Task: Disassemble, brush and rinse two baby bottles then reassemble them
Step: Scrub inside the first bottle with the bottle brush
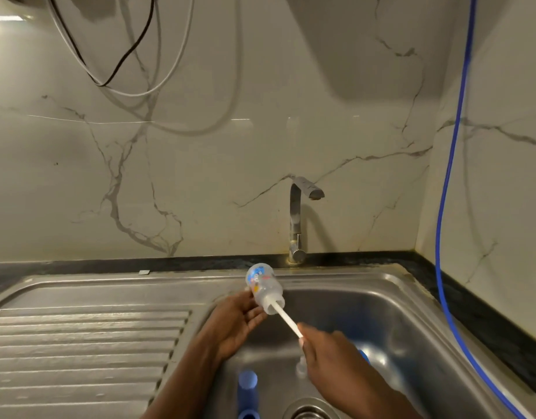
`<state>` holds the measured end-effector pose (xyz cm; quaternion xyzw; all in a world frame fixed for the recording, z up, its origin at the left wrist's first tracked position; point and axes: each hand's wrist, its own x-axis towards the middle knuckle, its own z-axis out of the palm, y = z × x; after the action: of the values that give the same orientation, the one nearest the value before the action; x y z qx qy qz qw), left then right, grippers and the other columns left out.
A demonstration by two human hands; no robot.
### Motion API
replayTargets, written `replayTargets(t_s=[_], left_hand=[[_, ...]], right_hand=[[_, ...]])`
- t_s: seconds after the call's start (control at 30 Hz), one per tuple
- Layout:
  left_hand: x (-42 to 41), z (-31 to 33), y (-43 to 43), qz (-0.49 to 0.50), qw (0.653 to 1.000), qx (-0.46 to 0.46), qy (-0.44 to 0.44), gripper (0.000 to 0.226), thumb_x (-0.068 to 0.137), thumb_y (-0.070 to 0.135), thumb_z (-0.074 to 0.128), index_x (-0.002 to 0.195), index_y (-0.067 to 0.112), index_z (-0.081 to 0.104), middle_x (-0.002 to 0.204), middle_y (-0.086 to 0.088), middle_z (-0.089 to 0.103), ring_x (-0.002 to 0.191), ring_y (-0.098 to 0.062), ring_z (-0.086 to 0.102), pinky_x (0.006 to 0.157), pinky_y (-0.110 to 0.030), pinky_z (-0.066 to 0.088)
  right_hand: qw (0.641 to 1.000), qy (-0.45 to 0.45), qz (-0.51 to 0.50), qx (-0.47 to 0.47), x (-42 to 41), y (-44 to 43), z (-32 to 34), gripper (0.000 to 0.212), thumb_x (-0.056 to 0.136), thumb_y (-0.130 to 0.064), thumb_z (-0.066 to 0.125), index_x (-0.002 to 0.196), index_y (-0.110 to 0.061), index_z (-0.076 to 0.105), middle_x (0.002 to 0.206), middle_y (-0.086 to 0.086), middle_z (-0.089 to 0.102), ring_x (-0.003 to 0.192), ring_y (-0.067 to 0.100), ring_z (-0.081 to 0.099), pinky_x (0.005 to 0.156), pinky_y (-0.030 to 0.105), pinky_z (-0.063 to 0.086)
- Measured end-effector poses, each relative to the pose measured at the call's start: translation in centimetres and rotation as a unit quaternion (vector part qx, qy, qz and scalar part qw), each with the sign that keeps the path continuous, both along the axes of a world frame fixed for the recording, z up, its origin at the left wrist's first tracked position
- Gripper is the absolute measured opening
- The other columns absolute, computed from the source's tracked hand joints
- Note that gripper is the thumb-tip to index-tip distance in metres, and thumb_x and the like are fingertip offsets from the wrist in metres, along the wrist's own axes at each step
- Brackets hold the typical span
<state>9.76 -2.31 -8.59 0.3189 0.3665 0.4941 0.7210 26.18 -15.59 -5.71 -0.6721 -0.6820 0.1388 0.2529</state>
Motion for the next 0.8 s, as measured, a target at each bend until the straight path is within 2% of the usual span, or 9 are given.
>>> replayTargets(t_s=[0.13, 0.23, 0.33, 0.43, 0.5, 0.6, 0.67, 0.73, 0.8], left_hand=[[0.7, 0.9, -0.8, -0.021, 1.0, -0.012, -0.008, 0.056, 0.081, 0.04, 0.065, 0.117, -0.002, 0.055, 0.11, -0.029, 0.069, 0.105, -0.041, 0.067, 0.083, -0.043, 0.058], [0.3, 0.8, -0.7, 0.01, 0.996, -0.018, -0.087, 0.064, 0.077, 0.025, 0.071, 0.128, -0.006, 0.049, 0.114, -0.033, 0.066, 0.101, -0.042, 0.069, 0.081, -0.044, 0.059], [-0.7, 1.1, -0.8, -0.011, 0.977, -0.003, -0.212, 0.08, 0.074, 0.027, 0.08, 0.137, -0.007, 0.043, 0.127, -0.034, 0.058, 0.107, -0.044, 0.066, 0.086, -0.046, 0.057], [-1.3, 1.5, -0.7, -0.036, 0.957, 0.019, -0.287, 0.093, 0.059, 0.023, 0.092, 0.135, -0.006, 0.049, 0.124, -0.034, 0.059, 0.104, -0.045, 0.066, 0.081, -0.047, 0.06], [-1.3, 1.6, -0.8, -0.034, 0.961, 0.014, -0.275, 0.085, 0.066, 0.028, 0.087, 0.135, -0.005, 0.051, 0.118, -0.031, 0.062, 0.097, -0.041, 0.068, 0.078, -0.046, 0.061], [-1.0, 0.8, -0.6, 0.017, 0.989, 0.005, -0.146, 0.055, 0.088, 0.027, 0.061, 0.134, -0.003, 0.051, 0.109, -0.026, 0.067, 0.093, -0.033, 0.069, 0.075, -0.039, 0.062], [-0.9, 0.3, -0.3, 0.028, 0.994, 0.002, -0.103, 0.043, 0.096, 0.021, 0.054, 0.133, -0.001, 0.05, 0.116, -0.029, 0.064, 0.098, -0.035, 0.068, 0.074, -0.039, 0.062], [-0.7, 0.4, -0.2, -0.003, 0.993, -0.018, -0.114, 0.045, 0.097, 0.026, 0.051, 0.134, -0.001, 0.048, 0.122, -0.032, 0.062, 0.101, -0.038, 0.068, 0.077, -0.043, 0.062], [-0.3, 0.7, -0.3, -0.027, 0.991, -0.018, -0.131, 0.06, 0.091, 0.042, 0.051, 0.133, -0.001, 0.047, 0.126, -0.033, 0.06, 0.108, -0.041, 0.064, 0.086, -0.046, 0.057]], right_hand=[[0.999, -0.029, 0.017, -0.008, 0.3, 0.2, 0.0, 0.017, 0.104, -0.034, 0.031, 0.101, -0.031, 0.047, 0.092, -0.004, 0.054, 0.08, 0.017, 0.05, 0.053, 0.019, 0.03], [0.983, 0.148, 0.078, -0.08, 0.1, 0.4, 0.0, 0.019, 0.102, -0.034, 0.039, 0.1, -0.031, 0.058, 0.07, -0.008, 0.052, 0.06, 0.005, 0.046, 0.055, 0.016, 0.036], [0.843, 0.456, 0.097, -0.269, 0.2, 0.2, 1.8, 0.025, 0.104, -0.034, 0.042, 0.117, -0.027, 0.062, 0.056, -0.002, 0.042, 0.041, 0.007, 0.033, 0.037, 0.018, 0.029], [0.732, 0.57, 0.127, -0.352, 0.4, -0.3, 3.5, 0.033, 0.103, -0.031, 0.041, 0.124, -0.018, 0.062, 0.06, 0.003, 0.036, 0.039, 0.006, 0.027, 0.032, 0.016, 0.025], [0.76, 0.536, 0.126, -0.344, 0.4, -0.2, 3.6, 0.032, 0.103, -0.032, 0.04, 0.123, -0.02, 0.062, 0.06, 0.003, 0.036, 0.04, 0.007, 0.026, 0.033, 0.016, 0.024], [0.91, 0.34, 0.084, -0.224, 0.3, 0.4, 2.4, 0.027, 0.104, -0.033, 0.041, 0.123, -0.03, 0.06, 0.061, -0.002, 0.045, 0.043, 0.004, 0.038, 0.043, 0.017, 0.035], [0.98, 0.176, 0.032, -0.088, 0.2, 0.5, 1.2, 0.031, 0.103, -0.035, 0.041, 0.13, -0.037, 0.055, 0.082, -0.009, 0.06, 0.069, 0.0, 0.055, 0.068, 0.017, 0.044], [0.995, 0.101, -0.004, -0.008, 0.3, 0.3, 0.4, 0.034, 0.103, -0.04, 0.037, 0.134, -0.042, 0.049, 0.108, -0.008, 0.062, 0.098, 0.006, 0.057, 0.08, 0.018, 0.038], [0.998, 0.059, 0.004, 0.004, 0.2, 0.2, -0.2, 0.03, 0.102, -0.04, 0.036, 0.128, -0.043, 0.051, 0.099, -0.008, 0.059, 0.096, 0.011, 0.057, 0.07, 0.018, 0.036]])
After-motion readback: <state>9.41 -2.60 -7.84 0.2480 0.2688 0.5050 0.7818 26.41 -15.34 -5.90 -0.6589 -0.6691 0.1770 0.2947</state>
